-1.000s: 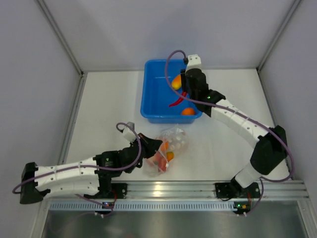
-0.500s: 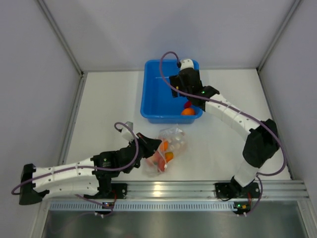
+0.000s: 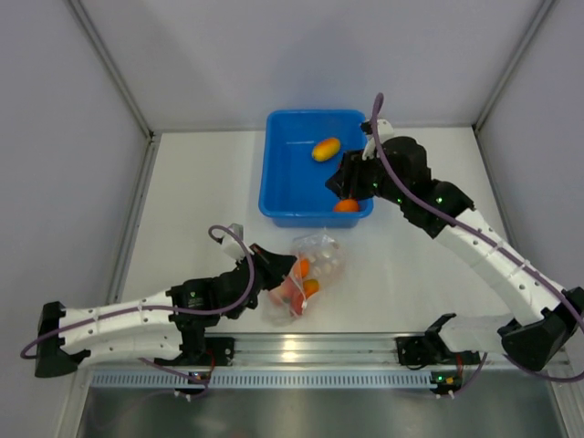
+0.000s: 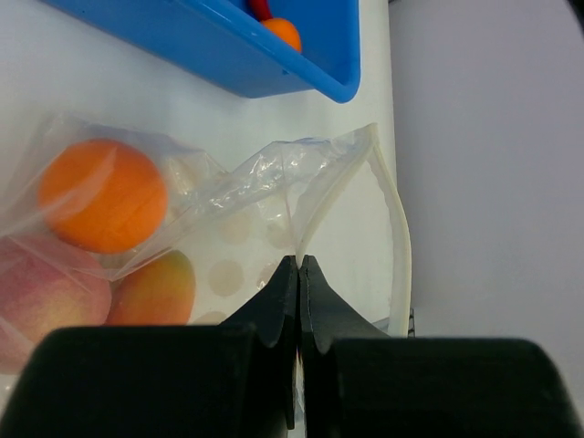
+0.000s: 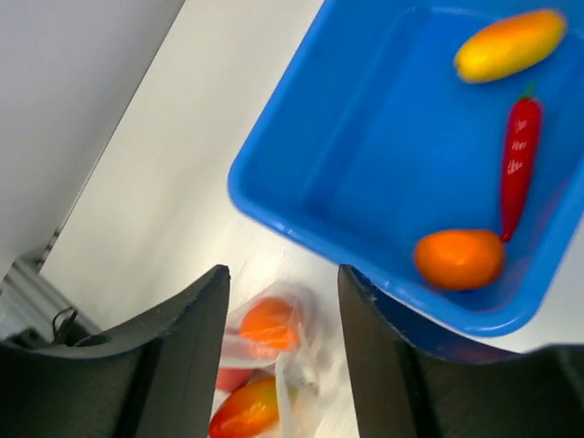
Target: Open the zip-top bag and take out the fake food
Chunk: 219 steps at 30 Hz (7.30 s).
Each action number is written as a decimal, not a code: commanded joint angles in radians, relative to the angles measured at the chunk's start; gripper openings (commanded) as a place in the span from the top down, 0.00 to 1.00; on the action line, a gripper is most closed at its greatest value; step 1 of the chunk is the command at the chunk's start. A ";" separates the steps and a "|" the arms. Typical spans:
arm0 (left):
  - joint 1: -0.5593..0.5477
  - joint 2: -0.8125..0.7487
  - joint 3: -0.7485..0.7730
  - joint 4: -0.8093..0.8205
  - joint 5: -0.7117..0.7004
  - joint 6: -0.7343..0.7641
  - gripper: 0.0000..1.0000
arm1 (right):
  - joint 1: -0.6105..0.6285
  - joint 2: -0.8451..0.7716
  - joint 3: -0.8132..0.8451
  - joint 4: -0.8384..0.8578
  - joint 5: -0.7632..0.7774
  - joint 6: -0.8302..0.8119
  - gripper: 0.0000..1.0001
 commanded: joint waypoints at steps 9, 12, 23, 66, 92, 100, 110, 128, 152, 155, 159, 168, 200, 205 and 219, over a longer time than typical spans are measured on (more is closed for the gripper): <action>-0.004 0.022 0.036 0.045 -0.082 -0.046 1.00 | 0.238 -0.078 -0.132 -0.105 -0.112 0.122 0.55; -0.002 0.026 0.043 0.045 -0.094 -0.047 1.00 | 0.307 -0.089 -0.182 -0.067 -0.040 0.171 0.56; -0.004 0.022 0.062 0.047 -0.127 -0.072 1.00 | 0.451 -0.017 -0.347 0.117 0.161 0.318 0.57; -0.002 0.013 -0.010 0.047 -0.108 -0.103 1.00 | 0.629 0.285 -0.467 0.265 0.532 0.631 0.12; -0.002 -0.001 -0.021 0.045 -0.096 -0.100 1.00 | 0.563 0.431 -0.466 0.292 0.643 0.702 0.26; -0.002 -0.025 -0.047 0.045 -0.102 -0.103 1.00 | 0.545 0.388 -0.509 0.350 0.655 0.632 0.52; -0.004 -0.040 -0.063 0.044 -0.111 -0.113 1.00 | 0.545 0.216 -0.603 0.435 0.677 0.471 0.70; -0.002 0.009 -0.040 0.045 -0.101 -0.119 1.00 | 0.551 -0.097 -0.701 0.620 0.523 0.161 0.79; -0.002 0.019 -0.030 0.045 -0.099 -0.089 1.00 | 0.554 -0.308 -0.730 0.737 0.136 -0.181 0.83; -0.002 0.009 -0.024 0.045 -0.104 -0.069 1.00 | 0.554 -0.319 -0.753 0.786 0.016 -0.192 0.84; -0.002 0.007 -0.010 0.045 -0.111 -0.040 1.00 | 0.555 -0.325 -0.752 0.763 -0.053 -0.200 0.85; -0.002 0.045 0.022 0.047 -0.088 -0.012 1.00 | 0.554 -0.391 -0.796 0.912 -0.015 -0.182 0.85; -0.004 0.144 0.045 0.065 -0.012 -0.026 1.00 | 0.546 -0.305 -0.717 1.061 0.539 -0.014 0.90; -0.004 0.145 0.045 0.064 -0.010 -0.027 1.00 | 0.519 -0.262 -0.603 1.002 0.560 -0.022 0.91; -0.002 0.047 0.020 0.024 -0.036 0.012 1.00 | 0.096 -0.011 -0.277 0.743 0.324 0.058 0.90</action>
